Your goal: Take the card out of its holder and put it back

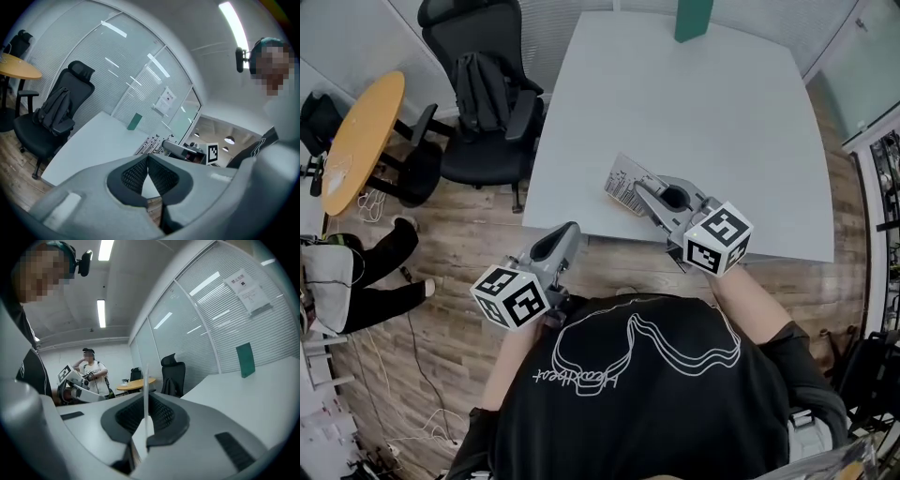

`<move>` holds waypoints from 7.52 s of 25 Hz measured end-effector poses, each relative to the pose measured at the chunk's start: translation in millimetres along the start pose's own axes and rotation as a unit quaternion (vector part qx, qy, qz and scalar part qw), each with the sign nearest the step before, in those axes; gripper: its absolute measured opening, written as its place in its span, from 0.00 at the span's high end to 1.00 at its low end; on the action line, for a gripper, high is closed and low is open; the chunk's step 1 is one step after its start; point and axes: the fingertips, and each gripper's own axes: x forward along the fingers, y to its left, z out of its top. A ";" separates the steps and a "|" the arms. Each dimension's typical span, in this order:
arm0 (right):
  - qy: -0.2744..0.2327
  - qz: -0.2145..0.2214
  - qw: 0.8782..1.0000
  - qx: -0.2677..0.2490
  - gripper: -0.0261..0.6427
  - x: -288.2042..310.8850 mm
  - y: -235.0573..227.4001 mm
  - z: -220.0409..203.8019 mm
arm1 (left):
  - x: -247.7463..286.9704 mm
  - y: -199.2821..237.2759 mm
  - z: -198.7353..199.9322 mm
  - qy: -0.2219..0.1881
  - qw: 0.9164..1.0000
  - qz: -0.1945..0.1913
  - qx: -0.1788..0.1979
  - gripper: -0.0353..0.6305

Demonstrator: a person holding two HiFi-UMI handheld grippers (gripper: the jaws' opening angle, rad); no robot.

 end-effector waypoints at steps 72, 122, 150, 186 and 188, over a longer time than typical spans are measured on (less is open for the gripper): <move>0.067 -0.048 0.996 0.010 0.93 43.2 -77.8 -68.1 | 19.5 28.6 -1.1 0.035 0.999 0.015 -0.005 0.93; 0.121 -0.021 0.992 -0.039 0.92 55.7 -73.9 -130.9 | 19.2 57.8 -27.7 0.040 0.997 0.042 -0.050 0.93; -0.049 -0.042 0.995 0.076 0.93 -50.4 46.4 -7.6 | -46.4 -7.2 -2.7 0.016 0.999 -0.049 -0.002 0.93; -0.042 -0.020 0.994 0.096 0.95 -96.9 255.2 -37.8 | -164.9 -106.7 -43.0 0.024 0.981 -0.176 0.079 0.93; -0.045 -0.022 0.995 0.089 0.95 -98.5 258.9 -33.6 | -168.5 -109.8 -40.3 0.020 0.980 -0.179 0.084 0.93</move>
